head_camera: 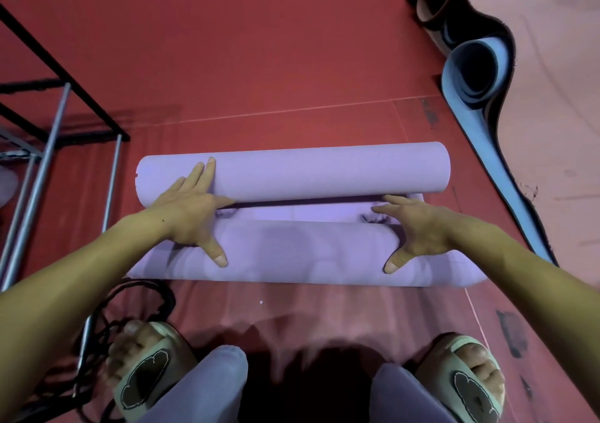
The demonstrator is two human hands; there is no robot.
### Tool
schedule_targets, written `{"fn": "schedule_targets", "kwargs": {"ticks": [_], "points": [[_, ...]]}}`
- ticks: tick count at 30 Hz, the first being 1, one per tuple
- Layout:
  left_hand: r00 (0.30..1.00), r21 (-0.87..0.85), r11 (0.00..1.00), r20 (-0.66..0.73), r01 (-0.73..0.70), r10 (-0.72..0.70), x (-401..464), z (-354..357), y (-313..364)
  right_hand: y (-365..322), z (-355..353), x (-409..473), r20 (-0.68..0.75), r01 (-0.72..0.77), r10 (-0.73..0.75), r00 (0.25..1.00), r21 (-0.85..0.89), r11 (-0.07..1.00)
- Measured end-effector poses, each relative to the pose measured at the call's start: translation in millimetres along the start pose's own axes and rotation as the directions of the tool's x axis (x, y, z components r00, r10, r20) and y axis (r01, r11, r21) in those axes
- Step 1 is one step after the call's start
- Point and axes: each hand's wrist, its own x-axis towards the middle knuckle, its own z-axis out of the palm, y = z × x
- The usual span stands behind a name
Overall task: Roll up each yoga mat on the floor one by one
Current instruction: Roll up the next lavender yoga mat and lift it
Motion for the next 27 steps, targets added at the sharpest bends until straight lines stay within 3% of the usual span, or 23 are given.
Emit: {"fn": "schedule_targets", "kwargs": {"ticks": [6, 12, 17, 22, 27], "points": [[0.999, 0.026, 0.999, -0.036, 0.020, -0.019, -6.0, 3.7, 4.9, -0.5, 0.5, 2.2, 0.016, 0.010, -0.010, 1.000, 0.031, 0.999], [0.974, 0.022, 1.000, -0.227, 0.010, -0.005, -13.1, 2.1, 10.6, 6.8, -2.1, 3.6, -0.024, 0.005, -0.003, 1.000, 0.082, 0.997], [0.991, -0.099, 0.992, -0.119, -0.077, 0.065, -9.0, 1.8, 4.8, 11.2, -3.3, 2.6, -0.074, 0.017, -0.009, 0.997, 0.110, 0.994], [0.994, -0.083, 0.990, -0.020, -0.112, 0.111, -11.0, -3.1, 1.8, 17.8, -5.1, 5.8, -0.155, 0.043, -0.031, 0.987, 0.070, 0.997], [0.995, -0.024, 0.997, -0.065, -0.078, 0.077, -13.1, 7.1, 18.3, 22.7, -5.9, 8.0, -0.231, 0.074, -0.048, 0.972, 0.106, 0.992]]}}
